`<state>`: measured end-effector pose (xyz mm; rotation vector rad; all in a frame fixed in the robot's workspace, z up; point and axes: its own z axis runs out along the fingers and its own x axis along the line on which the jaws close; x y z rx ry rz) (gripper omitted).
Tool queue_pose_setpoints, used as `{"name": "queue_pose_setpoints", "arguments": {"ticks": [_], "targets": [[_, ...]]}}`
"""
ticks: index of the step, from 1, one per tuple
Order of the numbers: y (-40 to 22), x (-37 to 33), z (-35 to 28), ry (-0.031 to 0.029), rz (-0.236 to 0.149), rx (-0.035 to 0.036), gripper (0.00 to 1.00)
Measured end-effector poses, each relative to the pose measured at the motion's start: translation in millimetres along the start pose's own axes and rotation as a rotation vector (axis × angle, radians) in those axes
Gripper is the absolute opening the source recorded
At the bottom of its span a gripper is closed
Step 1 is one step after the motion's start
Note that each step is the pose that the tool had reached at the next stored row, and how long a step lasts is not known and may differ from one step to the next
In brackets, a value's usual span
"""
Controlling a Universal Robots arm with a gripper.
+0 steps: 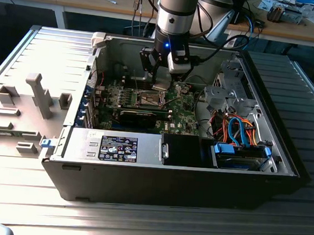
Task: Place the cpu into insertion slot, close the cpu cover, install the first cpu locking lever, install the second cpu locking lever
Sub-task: 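Place the cpu into insertion slot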
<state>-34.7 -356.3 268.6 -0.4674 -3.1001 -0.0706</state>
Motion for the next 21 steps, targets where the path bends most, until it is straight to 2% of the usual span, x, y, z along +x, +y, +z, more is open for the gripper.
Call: {"name": "queue_pose_setpoints", "arguments": {"ticks": [21], "targets": [[0.0,0.0,0.0,-0.0019,0.028,0.002,0.54]]}}
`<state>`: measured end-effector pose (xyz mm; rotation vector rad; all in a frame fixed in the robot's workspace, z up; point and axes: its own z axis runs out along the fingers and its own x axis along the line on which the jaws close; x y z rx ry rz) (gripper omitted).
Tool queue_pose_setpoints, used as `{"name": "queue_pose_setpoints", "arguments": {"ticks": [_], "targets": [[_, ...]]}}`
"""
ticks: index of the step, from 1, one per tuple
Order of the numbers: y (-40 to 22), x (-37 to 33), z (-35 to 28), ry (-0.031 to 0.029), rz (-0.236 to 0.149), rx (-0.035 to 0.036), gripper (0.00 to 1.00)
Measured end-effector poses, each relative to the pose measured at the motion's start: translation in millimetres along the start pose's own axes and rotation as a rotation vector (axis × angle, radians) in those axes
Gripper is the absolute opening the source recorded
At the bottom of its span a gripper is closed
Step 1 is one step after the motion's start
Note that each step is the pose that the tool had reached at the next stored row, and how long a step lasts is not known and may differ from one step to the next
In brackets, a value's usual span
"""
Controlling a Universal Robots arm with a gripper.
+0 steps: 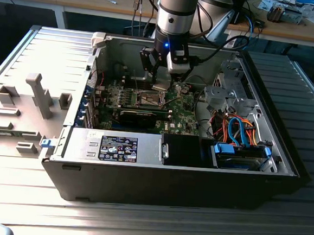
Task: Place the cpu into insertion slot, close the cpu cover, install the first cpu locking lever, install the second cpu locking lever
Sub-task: 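Place the cpu into insertion slot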
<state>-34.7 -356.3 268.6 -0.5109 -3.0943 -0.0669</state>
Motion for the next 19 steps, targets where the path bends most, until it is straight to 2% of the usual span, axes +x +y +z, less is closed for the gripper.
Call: {"name": "queue_pose_setpoints", "arguments": {"ticks": [19], "targets": [[0.0,0.0,0.0,-0.0013,0.02,0.0011,0.54]]}}
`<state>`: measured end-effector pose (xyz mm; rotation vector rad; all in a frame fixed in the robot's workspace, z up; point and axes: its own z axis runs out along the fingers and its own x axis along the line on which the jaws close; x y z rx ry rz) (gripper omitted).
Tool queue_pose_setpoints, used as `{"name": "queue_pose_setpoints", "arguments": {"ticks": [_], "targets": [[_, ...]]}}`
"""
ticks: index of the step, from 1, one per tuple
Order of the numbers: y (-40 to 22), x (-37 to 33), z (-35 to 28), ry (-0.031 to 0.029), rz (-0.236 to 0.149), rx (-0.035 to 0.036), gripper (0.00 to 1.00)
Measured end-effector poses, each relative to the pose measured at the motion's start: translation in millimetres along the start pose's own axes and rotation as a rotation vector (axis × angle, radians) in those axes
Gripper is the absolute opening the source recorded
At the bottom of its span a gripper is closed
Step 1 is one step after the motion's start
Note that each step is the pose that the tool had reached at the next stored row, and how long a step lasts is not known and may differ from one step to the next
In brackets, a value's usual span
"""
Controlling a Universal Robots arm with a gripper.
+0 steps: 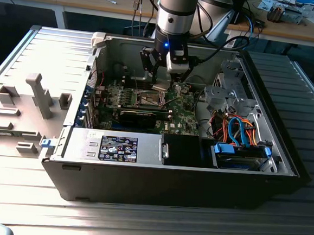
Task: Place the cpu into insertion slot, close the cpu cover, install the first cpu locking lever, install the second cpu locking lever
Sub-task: 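Place the cpu into insertion slot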
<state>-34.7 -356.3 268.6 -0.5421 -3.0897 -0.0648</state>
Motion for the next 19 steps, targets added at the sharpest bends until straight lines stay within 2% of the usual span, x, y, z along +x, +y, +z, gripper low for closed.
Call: {"name": "queue_pose_setpoints", "arguments": {"ticks": [19], "targets": [[0.0,0.0,0.0,-0.0018,0.036,0.0007,0.54]]}}
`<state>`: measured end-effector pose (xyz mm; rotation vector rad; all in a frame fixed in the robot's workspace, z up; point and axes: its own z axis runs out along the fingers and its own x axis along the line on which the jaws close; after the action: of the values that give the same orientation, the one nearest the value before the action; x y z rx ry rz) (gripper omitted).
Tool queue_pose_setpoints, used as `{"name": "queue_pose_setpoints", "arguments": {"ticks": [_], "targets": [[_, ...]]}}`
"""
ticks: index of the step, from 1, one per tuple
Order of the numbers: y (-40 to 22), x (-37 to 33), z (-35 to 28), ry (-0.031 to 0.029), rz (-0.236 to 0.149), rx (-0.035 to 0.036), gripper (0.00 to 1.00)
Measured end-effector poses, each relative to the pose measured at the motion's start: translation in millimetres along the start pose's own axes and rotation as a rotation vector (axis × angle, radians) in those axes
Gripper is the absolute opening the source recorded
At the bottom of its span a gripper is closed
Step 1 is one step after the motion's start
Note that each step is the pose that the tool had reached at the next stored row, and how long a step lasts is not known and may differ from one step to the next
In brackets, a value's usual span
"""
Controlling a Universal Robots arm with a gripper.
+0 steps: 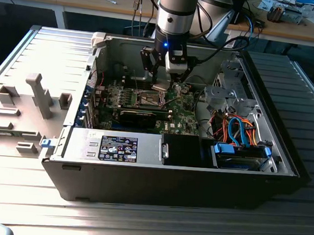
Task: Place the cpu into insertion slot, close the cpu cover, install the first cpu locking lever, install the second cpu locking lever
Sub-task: 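Place the cpu into insertion slot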
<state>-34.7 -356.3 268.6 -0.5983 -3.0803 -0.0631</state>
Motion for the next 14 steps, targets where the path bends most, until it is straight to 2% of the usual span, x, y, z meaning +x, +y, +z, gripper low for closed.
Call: {"name": "queue_pose_setpoints", "arguments": {"ticks": [14], "targets": [[0.0,0.0,0.0,-0.0005,0.013,-0.0002,0.54]]}}
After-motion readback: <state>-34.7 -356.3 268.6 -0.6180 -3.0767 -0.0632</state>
